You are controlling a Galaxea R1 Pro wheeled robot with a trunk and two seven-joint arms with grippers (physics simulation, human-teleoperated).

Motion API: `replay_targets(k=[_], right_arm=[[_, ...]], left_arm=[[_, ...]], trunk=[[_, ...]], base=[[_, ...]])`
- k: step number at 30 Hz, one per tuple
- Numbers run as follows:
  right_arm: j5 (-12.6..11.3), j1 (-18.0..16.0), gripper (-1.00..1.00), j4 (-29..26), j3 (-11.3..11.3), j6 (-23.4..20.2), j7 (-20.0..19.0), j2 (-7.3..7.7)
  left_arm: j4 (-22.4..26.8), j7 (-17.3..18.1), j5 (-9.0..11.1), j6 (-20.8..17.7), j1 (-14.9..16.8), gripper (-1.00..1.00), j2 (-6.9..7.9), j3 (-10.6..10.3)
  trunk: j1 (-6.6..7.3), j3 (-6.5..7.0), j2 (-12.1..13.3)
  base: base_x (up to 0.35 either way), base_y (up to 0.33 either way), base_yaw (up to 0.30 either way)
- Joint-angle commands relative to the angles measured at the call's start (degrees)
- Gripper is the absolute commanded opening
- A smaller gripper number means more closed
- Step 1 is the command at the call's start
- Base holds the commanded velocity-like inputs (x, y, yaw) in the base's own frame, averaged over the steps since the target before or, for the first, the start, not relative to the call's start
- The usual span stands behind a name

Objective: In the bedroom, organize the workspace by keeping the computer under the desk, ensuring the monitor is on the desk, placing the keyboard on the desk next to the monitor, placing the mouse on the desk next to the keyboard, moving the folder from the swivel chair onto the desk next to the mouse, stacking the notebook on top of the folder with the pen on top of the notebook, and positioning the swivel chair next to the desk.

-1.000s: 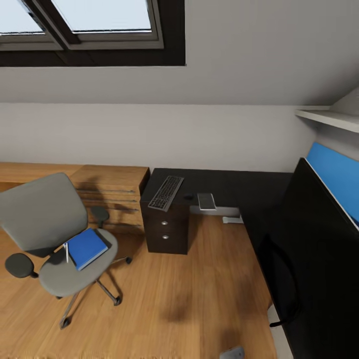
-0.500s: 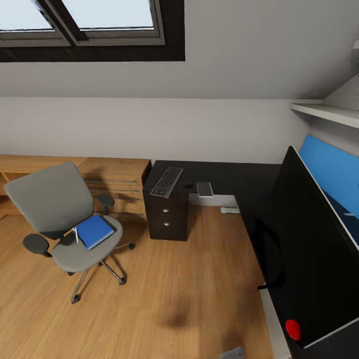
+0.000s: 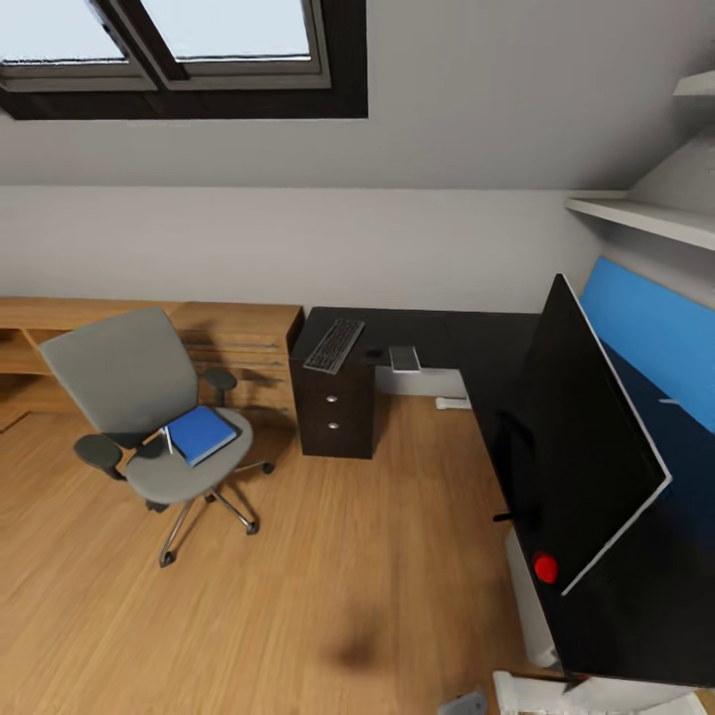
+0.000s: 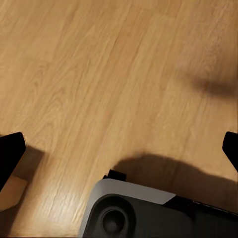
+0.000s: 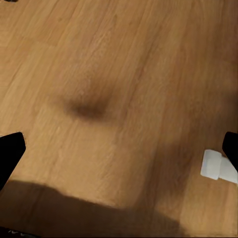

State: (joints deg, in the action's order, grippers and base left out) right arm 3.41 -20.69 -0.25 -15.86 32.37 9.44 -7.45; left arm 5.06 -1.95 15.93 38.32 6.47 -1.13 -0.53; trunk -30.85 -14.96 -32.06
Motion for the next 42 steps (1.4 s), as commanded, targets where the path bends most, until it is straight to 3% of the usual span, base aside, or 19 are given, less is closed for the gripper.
replay_targets(k=[1, 32, 42], right_arm=[[0.37, -0.05, 1.00, 0.07, -0.32, 0.06, 0.58, -0.02], [0.37, -0.05, 1.00, 0.06, -0.32, 0.15, 0.58, 0.11], [-0.14, -0.05, 1.00, 0.01, -0.25, 0.15, 0.66, 0.07]], left_arm=[[-0.03, -0.21, -0.02, 0.18, 0.03, 1.00, -0.01, -0.08], [-0.05, -0.23, -0.02, 0.09, 0.03, 1.00, -0.01, -0.08], [-0.05, -0.19, -0.04, 0.05, 0.03, 1.00, -0.01, -0.08]], trunk=[[0.02, -0.10, -0.08], [0.02, -0.16, -0.08], [0.02, -0.16, -0.08]], base=[[-0.332, 0.000, 0.000], [-0.330, -0.019, -0.002], [-0.182, -0.111, -0.183]])
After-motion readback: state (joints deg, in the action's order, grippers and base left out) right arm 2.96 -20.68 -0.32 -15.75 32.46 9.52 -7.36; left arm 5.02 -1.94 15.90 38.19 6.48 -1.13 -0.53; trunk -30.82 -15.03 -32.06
